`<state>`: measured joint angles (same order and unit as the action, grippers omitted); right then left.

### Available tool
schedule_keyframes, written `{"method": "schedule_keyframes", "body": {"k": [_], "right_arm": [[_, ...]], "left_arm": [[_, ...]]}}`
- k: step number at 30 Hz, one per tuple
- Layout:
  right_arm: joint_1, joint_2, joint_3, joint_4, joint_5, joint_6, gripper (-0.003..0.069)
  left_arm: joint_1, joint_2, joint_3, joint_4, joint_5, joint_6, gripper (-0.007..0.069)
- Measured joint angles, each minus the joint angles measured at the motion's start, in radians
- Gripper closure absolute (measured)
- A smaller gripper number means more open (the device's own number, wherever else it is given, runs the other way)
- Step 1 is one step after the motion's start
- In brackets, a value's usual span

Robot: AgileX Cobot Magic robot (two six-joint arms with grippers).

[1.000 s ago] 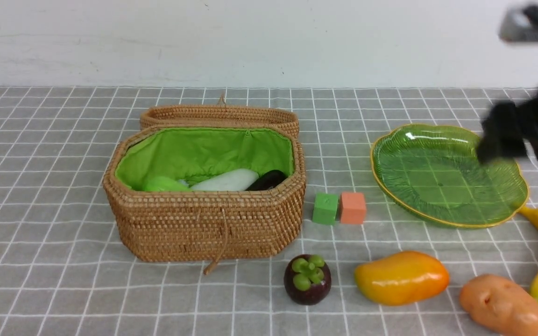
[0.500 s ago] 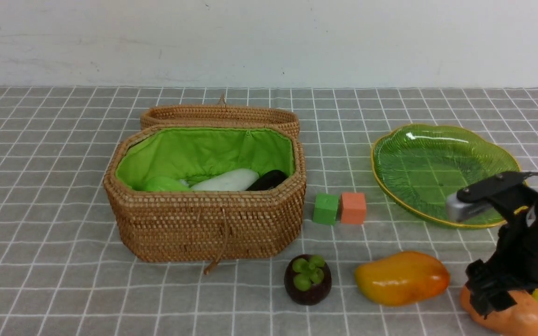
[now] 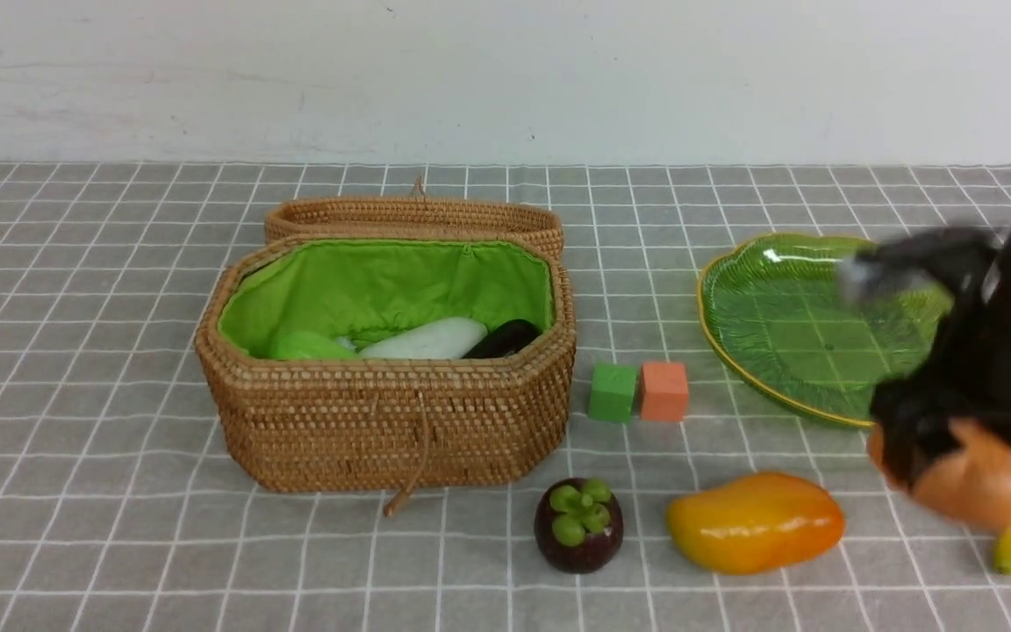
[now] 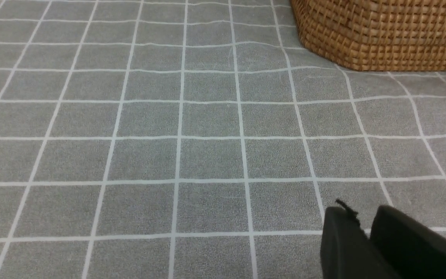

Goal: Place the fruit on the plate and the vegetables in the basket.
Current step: Use the right arm to grab a potato and put it into the left basket

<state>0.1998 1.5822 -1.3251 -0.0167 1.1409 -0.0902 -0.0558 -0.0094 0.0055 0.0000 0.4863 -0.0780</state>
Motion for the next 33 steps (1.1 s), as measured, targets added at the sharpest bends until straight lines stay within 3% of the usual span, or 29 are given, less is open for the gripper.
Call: {"method": "schedule_keyframes", "body": {"k": [5, 10, 14, 18, 24, 27, 29, 33], "right_arm": [[0.036, -0.037, -0.224, 0.182, 0.001, -0.080, 0.0050], [0.198, 0.052, -0.441, 0.616, -0.127, -0.488, 0.0050], [0.293, 0.204, -0.554, 0.773, -0.233, -0.657, 0.0050], [0.340, 0.360, -0.611, 0.769, -0.334, -0.659, 0.0051], [0.349, 0.555, -0.654, 0.662, -0.412, -0.445, 0.0051], [0.349, 0.569, -0.654, 0.619, -0.400, -0.377, 0.0049], [0.349, 0.559, -0.655, 0.577, -0.370, -0.329, 0.0010], [0.342, 0.485, -0.655, 0.422, -0.250, -0.190, -0.0020]], "left_arm": [[0.000, 0.000, 0.000, 0.000, 0.000, 0.000, 0.0511], [0.000, 0.000, 0.000, 0.000, 0.000, 0.000, 0.0510], [0.000, 0.000, 0.000, 0.000, 0.000, 0.000, 0.0507], [0.000, 0.000, 0.000, 0.000, 0.000, 0.000, 0.0503], [0.000, 0.000, 0.000, 0.000, 0.000, 0.000, 0.0501], [0.000, 0.000, 0.000, 0.000, 0.000, 0.000, 0.0501], [0.000, 0.000, 0.000, 0.000, 0.000, 0.000, 0.0501], [0.000, 0.000, 0.000, 0.000, 0.000, 0.000, 0.0501]]}}
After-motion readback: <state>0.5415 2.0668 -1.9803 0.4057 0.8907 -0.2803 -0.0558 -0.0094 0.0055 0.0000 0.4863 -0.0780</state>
